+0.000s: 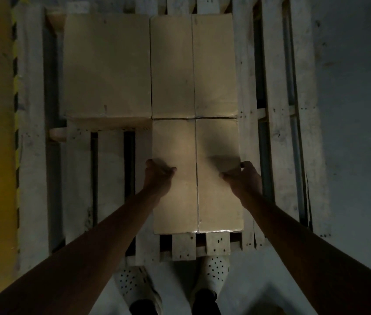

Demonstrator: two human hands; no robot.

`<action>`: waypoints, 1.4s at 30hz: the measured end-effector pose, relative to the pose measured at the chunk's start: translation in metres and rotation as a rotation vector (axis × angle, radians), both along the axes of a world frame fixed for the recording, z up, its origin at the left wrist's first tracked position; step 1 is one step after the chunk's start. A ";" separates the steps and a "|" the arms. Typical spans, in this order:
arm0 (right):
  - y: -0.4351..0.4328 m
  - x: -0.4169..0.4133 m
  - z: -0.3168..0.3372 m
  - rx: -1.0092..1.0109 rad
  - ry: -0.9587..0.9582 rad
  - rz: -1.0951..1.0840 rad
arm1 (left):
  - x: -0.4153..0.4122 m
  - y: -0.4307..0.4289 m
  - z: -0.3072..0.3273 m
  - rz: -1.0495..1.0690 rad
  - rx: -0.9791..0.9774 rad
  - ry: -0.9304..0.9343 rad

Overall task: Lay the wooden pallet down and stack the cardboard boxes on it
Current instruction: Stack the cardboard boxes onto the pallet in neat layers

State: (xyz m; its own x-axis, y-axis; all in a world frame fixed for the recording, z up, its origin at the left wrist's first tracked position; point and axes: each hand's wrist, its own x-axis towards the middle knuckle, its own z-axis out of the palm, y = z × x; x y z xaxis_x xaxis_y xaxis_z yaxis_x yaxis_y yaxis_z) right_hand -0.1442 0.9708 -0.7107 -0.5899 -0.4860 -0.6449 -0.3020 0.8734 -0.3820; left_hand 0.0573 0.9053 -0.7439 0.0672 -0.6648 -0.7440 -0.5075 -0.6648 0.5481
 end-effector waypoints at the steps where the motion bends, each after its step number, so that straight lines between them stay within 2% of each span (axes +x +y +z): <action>1: -0.001 0.000 0.000 0.007 -0.007 -0.010 | 0.000 0.000 0.000 0.002 0.003 -0.002; 7: 0.002 0.002 -0.003 -0.011 -0.006 -0.058 | 0.000 -0.001 -0.001 -0.005 0.009 -0.026; 12: 0.012 0.021 -0.003 -0.056 0.140 -0.024 | 0.000 0.003 0.005 0.021 -0.013 0.015; 17: 0.031 0.032 0.005 -0.127 0.103 -0.002 | 0.003 0.022 0.015 0.029 -0.059 -0.005; 20: 0.047 0.033 0.013 -0.106 0.091 0.025 | 0.003 0.035 0.028 0.106 -0.050 -0.015; 26: 0.083 0.033 0.042 -0.060 0.052 0.038 | 0.008 0.061 0.058 0.049 0.014 -0.090; 29: 0.102 0.035 0.060 -0.060 0.054 0.025 | 0.010 0.068 0.075 0.073 0.010 -0.043; 34: 0.129 0.048 0.084 -0.062 0.092 -0.007 | 0.007 0.084 0.106 -0.085 0.026 -0.054; 42: 0.197 0.086 0.119 -0.100 0.046 -0.275 | 0.027 0.127 0.135 -0.329 0.054 -0.068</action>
State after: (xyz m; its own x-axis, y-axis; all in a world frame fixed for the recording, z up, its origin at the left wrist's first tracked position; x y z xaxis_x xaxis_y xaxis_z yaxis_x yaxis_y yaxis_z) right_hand -0.0582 1.1675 -0.5918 -0.7357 -0.3637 -0.5714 -0.0783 0.8837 -0.4615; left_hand 0.0848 1.0324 -0.6085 -0.0933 -0.6185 -0.7802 -0.7338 -0.4869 0.4738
